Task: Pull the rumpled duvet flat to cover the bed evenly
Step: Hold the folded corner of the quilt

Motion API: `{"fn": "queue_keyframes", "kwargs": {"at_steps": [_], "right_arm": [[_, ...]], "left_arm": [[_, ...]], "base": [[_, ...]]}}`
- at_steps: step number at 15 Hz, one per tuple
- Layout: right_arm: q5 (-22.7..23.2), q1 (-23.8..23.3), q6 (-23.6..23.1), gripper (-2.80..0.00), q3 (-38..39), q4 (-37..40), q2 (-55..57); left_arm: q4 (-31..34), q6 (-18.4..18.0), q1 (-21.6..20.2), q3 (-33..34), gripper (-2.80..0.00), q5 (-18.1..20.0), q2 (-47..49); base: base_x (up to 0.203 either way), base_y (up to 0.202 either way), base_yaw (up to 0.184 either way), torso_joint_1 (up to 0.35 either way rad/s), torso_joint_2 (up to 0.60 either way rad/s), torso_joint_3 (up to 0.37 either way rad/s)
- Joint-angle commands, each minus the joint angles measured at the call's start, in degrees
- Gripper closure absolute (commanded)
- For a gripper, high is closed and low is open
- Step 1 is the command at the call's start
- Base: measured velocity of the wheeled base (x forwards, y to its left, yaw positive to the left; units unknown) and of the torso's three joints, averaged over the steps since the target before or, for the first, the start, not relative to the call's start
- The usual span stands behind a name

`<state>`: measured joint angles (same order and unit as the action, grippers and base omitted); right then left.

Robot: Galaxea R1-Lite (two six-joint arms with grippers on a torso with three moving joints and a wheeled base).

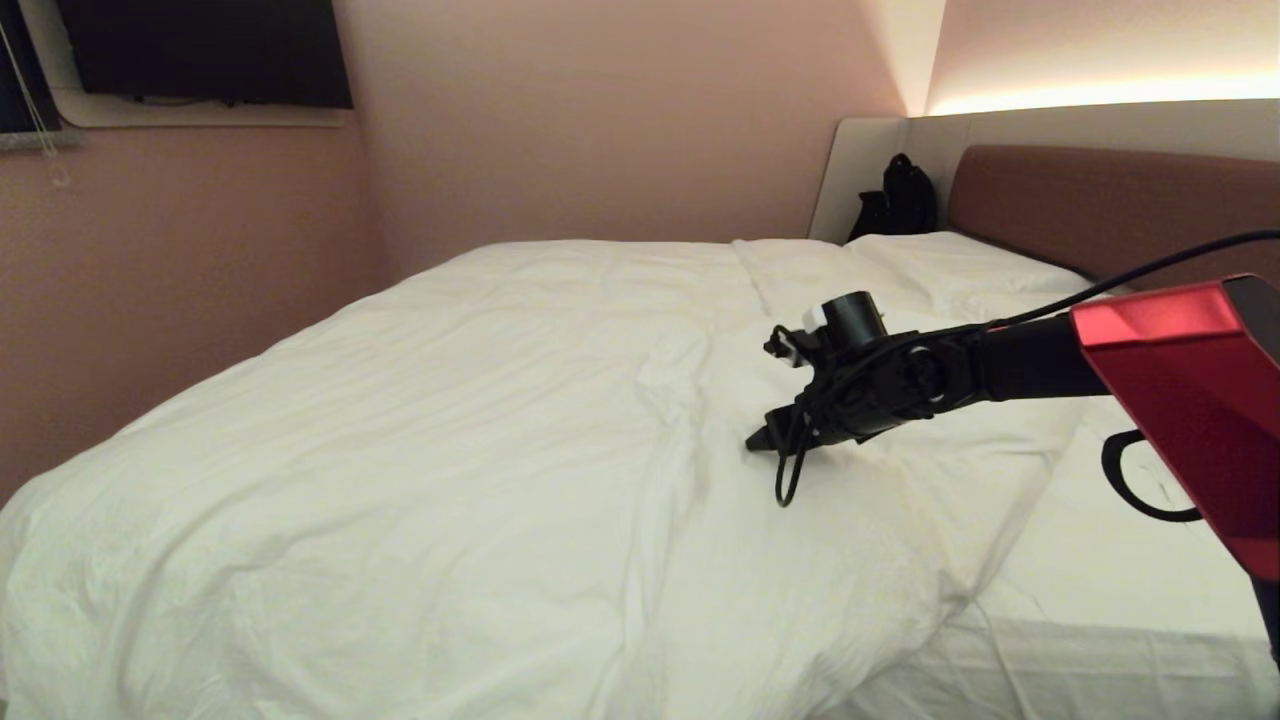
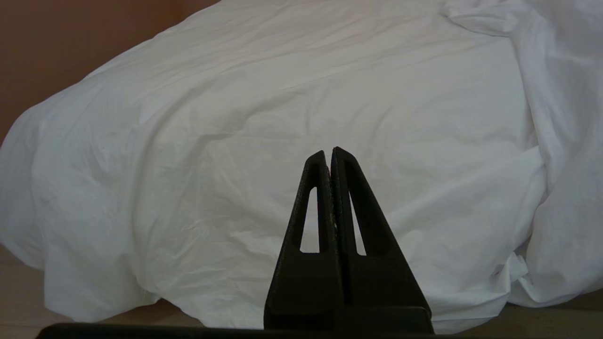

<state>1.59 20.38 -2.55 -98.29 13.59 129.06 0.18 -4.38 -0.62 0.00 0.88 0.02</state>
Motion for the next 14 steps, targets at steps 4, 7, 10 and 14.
{"fn": "queue_keyframes", "kwargs": {"at_steps": [4,7,10,14], "right_arm": [[-0.28,1.85,-0.79,-2.80,-0.06,-0.23,0.58],[-0.34,2.03,-0.91,-2.80,-0.71,-0.29,3.04],[-1.26,1.88,-0.93,-2.80,-3.21,-0.22,8.49],[-2.27,0.74,-0.34,-2.80,-6.58,0.06,15.87]], "left_arm": [[-0.01,-0.02,0.01,0.00,0.00,0.00,-0.02],[-0.01,-0.02,0.01,0.00,0.00,0.00,-0.02],[-0.01,-0.02,-0.05,0.00,0.00,0.00,-0.02],[-0.01,-0.02,0.01,0.00,0.00,0.00,-0.02]], "base": [[0.000,0.000,0.000,0.000,0.00,0.000],[0.000,0.000,0.000,0.000,0.00,0.000],[0.000,0.000,0.000,0.000,0.00,0.000],[0.000,0.000,0.000,0.000,0.00,0.000]]}}
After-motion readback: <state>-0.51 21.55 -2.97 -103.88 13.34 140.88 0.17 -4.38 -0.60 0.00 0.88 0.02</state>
